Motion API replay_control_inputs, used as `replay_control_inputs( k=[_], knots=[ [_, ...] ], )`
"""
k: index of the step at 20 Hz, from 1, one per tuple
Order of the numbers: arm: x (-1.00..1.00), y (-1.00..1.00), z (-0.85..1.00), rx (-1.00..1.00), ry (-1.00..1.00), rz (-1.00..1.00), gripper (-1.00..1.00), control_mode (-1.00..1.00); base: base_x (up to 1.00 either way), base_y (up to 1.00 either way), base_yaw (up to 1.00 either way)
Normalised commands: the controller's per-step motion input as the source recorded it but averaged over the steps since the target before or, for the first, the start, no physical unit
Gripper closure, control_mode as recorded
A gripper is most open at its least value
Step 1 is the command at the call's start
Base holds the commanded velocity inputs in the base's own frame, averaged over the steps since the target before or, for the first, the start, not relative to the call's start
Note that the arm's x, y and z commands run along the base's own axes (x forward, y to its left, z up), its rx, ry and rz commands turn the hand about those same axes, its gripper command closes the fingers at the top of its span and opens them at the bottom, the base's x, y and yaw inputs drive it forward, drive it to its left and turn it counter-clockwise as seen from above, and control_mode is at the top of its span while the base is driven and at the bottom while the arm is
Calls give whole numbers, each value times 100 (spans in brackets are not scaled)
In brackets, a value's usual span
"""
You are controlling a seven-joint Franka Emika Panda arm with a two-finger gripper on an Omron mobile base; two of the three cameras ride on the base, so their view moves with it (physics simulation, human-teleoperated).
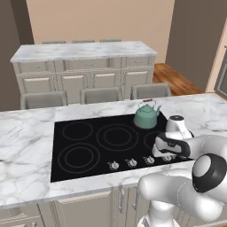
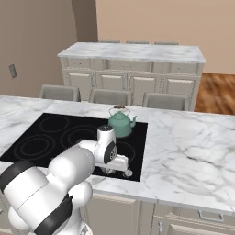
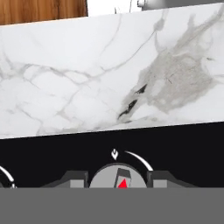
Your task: The kettle is done boiling. Turn off the stove, then wait for 300 timesteps before moving the kettle to the dining table.
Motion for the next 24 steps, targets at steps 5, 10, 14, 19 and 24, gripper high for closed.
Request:
replay_control_inputs(
  k=[5, 10, 14, 19, 24],
  knots=[
    [0, 10, 0, -1, 0, -16, 100, -100, 0, 0, 0],
    [-7, 2, 0, 0, -1, -15, 100, -100, 0, 0, 0],
    [-11, 0, 0, 0, -3, -17, 100, -100, 0, 0, 0],
    [-11, 1, -1, 0, -5, -18, 100, -100, 0, 0, 0],
    [-14, 0, 0, 0, -3, -22, 100, -100, 0, 0, 0]
  ],
)
